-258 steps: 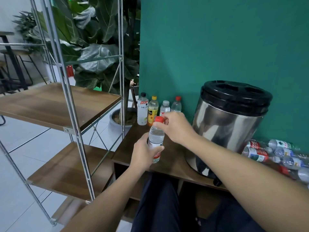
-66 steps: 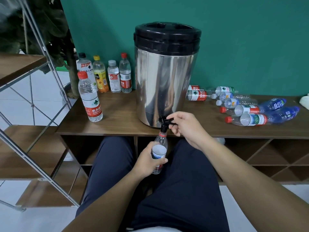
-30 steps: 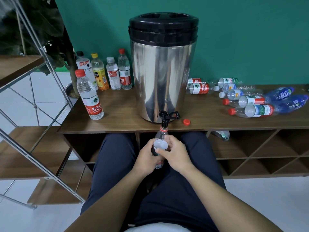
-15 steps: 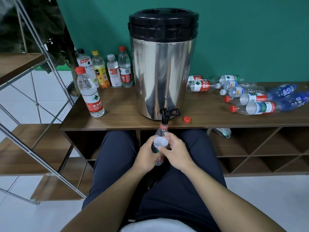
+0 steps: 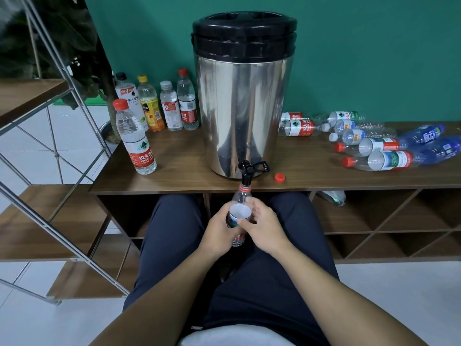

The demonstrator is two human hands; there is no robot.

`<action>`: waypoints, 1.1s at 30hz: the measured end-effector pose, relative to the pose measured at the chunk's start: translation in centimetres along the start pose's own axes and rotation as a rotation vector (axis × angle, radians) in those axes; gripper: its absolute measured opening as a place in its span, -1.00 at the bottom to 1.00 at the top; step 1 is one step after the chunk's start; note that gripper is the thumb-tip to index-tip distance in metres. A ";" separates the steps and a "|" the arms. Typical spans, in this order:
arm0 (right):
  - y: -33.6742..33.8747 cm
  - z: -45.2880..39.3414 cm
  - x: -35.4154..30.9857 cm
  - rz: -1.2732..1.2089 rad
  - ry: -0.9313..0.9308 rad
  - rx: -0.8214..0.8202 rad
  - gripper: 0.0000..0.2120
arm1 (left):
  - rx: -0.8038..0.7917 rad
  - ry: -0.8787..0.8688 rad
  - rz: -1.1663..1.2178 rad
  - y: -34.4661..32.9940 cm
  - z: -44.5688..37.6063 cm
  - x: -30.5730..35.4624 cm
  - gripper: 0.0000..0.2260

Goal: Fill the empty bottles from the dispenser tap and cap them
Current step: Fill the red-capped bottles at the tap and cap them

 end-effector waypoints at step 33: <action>0.1 1.0 -1.1 -0.043 0.024 0.005 -0.45 | -0.001 0.003 0.019 0.0 0.0 0.1 -0.42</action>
Point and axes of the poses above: each hand's wrist, its own z-axis away from the middle knuckle, its own y-axis out of the back of the hand, x = y × z, the point moved 6 cm from there along -z, towards the middle knuckle, and after that the axes turned 14 degrees about -y, right-handed, at the moved point
